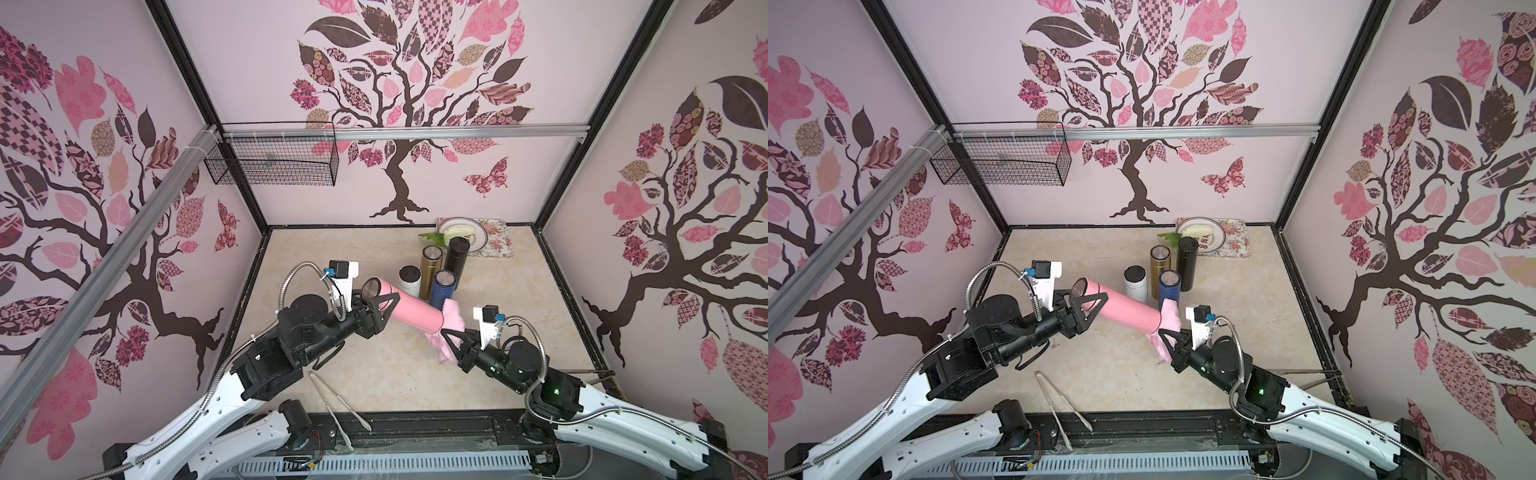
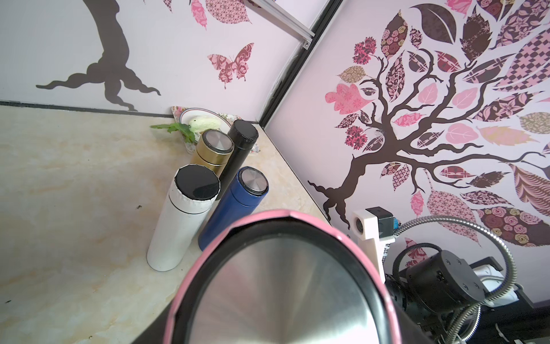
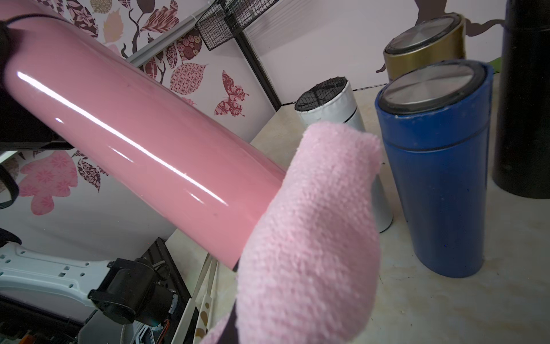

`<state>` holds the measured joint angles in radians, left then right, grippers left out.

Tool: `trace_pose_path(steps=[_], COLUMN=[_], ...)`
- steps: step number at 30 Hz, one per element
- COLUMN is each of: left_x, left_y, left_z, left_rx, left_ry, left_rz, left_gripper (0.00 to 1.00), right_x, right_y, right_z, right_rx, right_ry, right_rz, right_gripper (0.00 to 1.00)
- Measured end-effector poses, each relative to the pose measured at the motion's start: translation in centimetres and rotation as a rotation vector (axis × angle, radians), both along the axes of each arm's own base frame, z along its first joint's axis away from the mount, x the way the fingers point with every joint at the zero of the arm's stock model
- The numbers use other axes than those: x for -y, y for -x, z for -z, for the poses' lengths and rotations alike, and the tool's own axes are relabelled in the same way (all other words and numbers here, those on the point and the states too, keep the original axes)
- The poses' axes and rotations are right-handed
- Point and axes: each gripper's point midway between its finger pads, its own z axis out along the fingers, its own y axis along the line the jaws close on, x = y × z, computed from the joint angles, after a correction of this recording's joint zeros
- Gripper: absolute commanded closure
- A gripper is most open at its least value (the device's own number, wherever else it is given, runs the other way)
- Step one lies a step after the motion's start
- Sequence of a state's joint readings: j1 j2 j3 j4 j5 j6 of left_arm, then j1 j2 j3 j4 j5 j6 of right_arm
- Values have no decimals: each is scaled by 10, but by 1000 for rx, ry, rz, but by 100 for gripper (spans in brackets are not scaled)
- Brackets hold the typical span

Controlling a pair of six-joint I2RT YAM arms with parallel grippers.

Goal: Wipe the surface of the thermos
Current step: Wipe the dirt from the surface of the thermos, then place the thermos at the center of the board.

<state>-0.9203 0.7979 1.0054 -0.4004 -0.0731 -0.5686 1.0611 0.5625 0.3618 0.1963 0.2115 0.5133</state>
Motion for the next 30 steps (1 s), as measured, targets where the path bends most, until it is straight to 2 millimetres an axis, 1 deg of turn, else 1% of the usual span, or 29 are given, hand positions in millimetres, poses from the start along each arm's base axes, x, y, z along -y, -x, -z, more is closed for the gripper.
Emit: trace_pose_path(steps=[3, 4, 5, 6, 7, 9, 11, 12, 14, 15, 18, 19, 21, 23, 25, 28, 30], left_x=[-6, -9, -13, -18, -21, -27, -30, -31, -29, -28, -20, -18, -14, -14, -20, -22, -22], left_y=[2, 4, 7, 11, 14, 20, 22, 22, 21, 20, 13, 10, 3, -2, -6, -10, -11], left_z=[0, -1, 0, 5, 11, 28, 39, 42, 47, 48, 49, 50, 51, 54, 58, 56, 56], left_rx=[-8, -8, -8, -19, -32, -68, -89, -97, -110, -113, -130, -138, -155, -170, -185, -188, -191], left_ry=[-14, -18, -31, -58, -83, -149, -192, -205, -220, -220, -204, -197, -185, -183, -190, -172, -167], left_rz=[-8, -12, -14, -10, -6, 2, 4, 4, 3, 2, -12, -22, -49, -80, -118, -149, -156], left_gripper=[100, 100, 100, 100, 100, 100, 100, 100, 100, 100, 100, 100, 100, 100, 100, 100, 100], right_x=[-2, -3, -4, -4, -5, -3, -1, -2, -12, -21, -60, -75, -100, -116, -120, -115, -111], right_y=[-3, -4, -6, -6, -7, -6, -4, -2, 4, 7, 18, 23, 32, 35, 30, 17, 11], right_z=[-2, -7, -17, -31, -47, -85, -111, -119, -129, -130, -127, -121, -100, -82, -77, -69, -59], right_rx=[14, 23, 39, 60, 84, 141, 184, 199, 222, 225, 215, 205, 171, 140, 134, 127, 116], right_ry=[21, 20, 7, -17, -49, -127, -179, -194, -206, -202, -180, -165, -119, -87, -88, -110, -104], right_rz=[6, 11, 16, 19, 20, 29, 25, 13, -47, -87, -245, -292, -365, -390, -362, -278, -231], right_gripper=[100, 100, 100, 100, 100, 100, 100, 100, 100, 100, 100, 100, 100, 100, 100, 100, 100])
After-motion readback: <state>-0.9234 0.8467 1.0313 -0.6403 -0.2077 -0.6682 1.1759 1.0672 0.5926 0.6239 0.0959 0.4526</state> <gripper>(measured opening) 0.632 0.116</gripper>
